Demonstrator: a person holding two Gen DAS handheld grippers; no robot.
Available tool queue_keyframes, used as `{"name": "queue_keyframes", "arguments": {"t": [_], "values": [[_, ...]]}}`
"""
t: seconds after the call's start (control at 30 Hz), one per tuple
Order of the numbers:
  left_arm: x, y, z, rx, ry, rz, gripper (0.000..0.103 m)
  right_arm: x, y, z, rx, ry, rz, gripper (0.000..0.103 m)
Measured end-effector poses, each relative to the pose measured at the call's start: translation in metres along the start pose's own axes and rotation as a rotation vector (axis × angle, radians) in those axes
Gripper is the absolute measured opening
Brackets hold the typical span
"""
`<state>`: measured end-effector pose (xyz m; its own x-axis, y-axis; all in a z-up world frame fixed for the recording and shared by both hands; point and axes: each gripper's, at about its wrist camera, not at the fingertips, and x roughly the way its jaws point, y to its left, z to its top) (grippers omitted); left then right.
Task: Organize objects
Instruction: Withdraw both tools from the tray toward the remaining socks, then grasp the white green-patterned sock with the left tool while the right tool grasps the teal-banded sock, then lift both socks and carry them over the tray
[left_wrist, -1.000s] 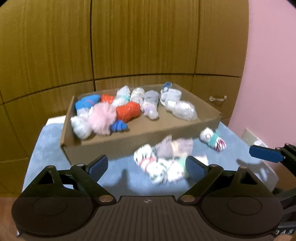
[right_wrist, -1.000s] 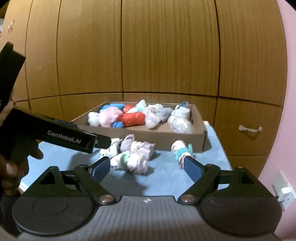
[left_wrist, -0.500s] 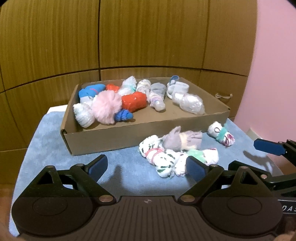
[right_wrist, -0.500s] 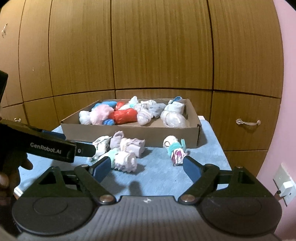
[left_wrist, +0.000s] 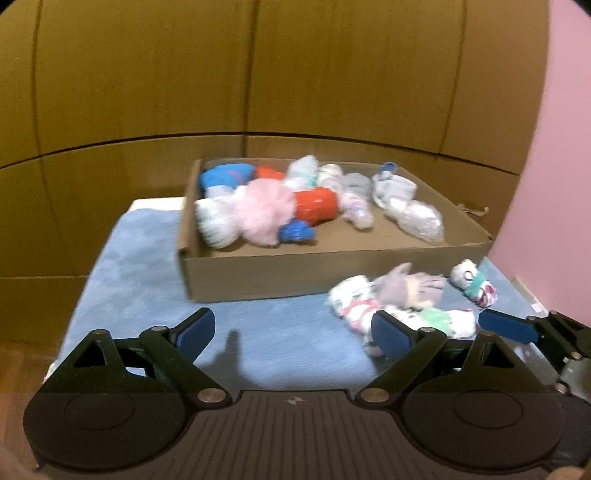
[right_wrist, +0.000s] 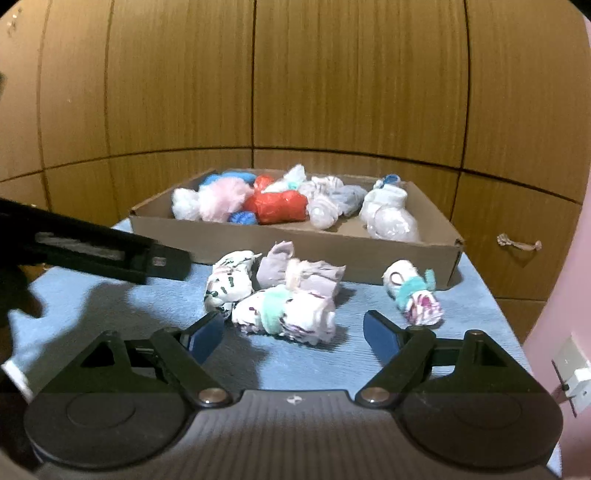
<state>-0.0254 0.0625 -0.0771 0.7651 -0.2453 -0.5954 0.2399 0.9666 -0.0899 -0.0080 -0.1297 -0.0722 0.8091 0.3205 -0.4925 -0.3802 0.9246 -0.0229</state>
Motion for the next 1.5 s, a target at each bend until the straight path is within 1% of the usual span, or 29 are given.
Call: {"name": "queue_keyframes", "arguments": {"t": [0.07, 0.17, 0.2, 0.33, 0.43, 0.5, 0.53, 0.6, 0.7, 0.77, 0.93, 1.03, 1.1, 1.17, 1.2, 1.27, 1.37, 1.5], "values": [[-0.004, 0.008, -0.002, -0.009, 0.001, 0.007, 0.094, 0.009, 0.004, 0.001, 0.012, 0.027, -0.026, 0.073], [-0.007, 0.016, -0.004, -0.027, 0.006, 0.008, 0.094, 0.015, 0.008, 0.003, 0.013, 0.043, -0.058, 0.067], [-0.007, 0.016, -0.005, -0.030, 0.008, 0.005, 0.095, 0.015, 0.008, 0.002, 0.010, 0.045, -0.062, 0.066], [-0.003, 0.008, -0.007, -0.005, 0.022, -0.019, 0.095, 0.007, -0.002, 0.001, 0.021, 0.034, -0.071, 0.056], [0.005, -0.004, -0.007, 0.020, 0.033, -0.044, 0.095, -0.007, -0.019, -0.005, 0.043, 0.026, -0.108, 0.057], [0.014, -0.015, -0.006, 0.046, 0.039, -0.063, 0.095, -0.010, -0.031, -0.007, 0.071, 0.027, -0.145, 0.061], [0.018, -0.020, -0.007, 0.060, 0.038, -0.070, 0.095, -0.010, -0.036, -0.007, 0.084, 0.028, -0.145, 0.062], [0.027, -0.033, -0.006, 0.106, 0.040, -0.086, 0.095, -0.012, -0.042, -0.007, 0.096, 0.021, -0.110, 0.061], [0.038, -0.046, -0.004, 0.158, 0.052, -0.093, 0.096, -0.010, -0.037, -0.009, 0.057, 0.019, -0.108, 0.063], [0.043, -0.052, -0.003, 0.163, 0.051, -0.092, 0.096, -0.010, -0.037, -0.010, 0.062, 0.018, -0.112, 0.067], [0.057, -0.057, 0.004, 0.153, 0.052, -0.080, 0.096, -0.011, -0.033, -0.011, 0.038, -0.002, -0.149, 0.069], [0.064, -0.059, 0.007, 0.147, 0.067, -0.079, 0.097, -0.009, -0.030, -0.010, 0.017, -0.009, -0.166, 0.068], [0.069, -0.058, 0.008, 0.141, 0.090, -0.080, 0.092, -0.008, -0.027, -0.010, 0.007, -0.012, -0.178, 0.066], [0.070, -0.059, 0.008, 0.153, 0.085, -0.062, 0.084, -0.005, -0.026, -0.010, -0.001, -0.005, -0.179, 0.061], [0.069, -0.059, 0.008, 0.155, 0.082, -0.052, 0.081, -0.005, -0.026, -0.010, -0.004, -0.003, -0.182, 0.061], [0.067, -0.057, 0.008, 0.148, 0.079, -0.068, 0.066, -0.005, -0.025, -0.011, -0.008, -0.009, -0.187, 0.060], [0.062, -0.059, 0.007, 0.154, 0.080, -0.075, 0.060, -0.004, -0.024, -0.011, -0.010, -0.010, -0.186, 0.057], [0.056, -0.056, 0.005, 0.147, 0.076, -0.076, 0.059, -0.006, -0.026, -0.010, 0.000, -0.014, -0.176, 0.055]]}}
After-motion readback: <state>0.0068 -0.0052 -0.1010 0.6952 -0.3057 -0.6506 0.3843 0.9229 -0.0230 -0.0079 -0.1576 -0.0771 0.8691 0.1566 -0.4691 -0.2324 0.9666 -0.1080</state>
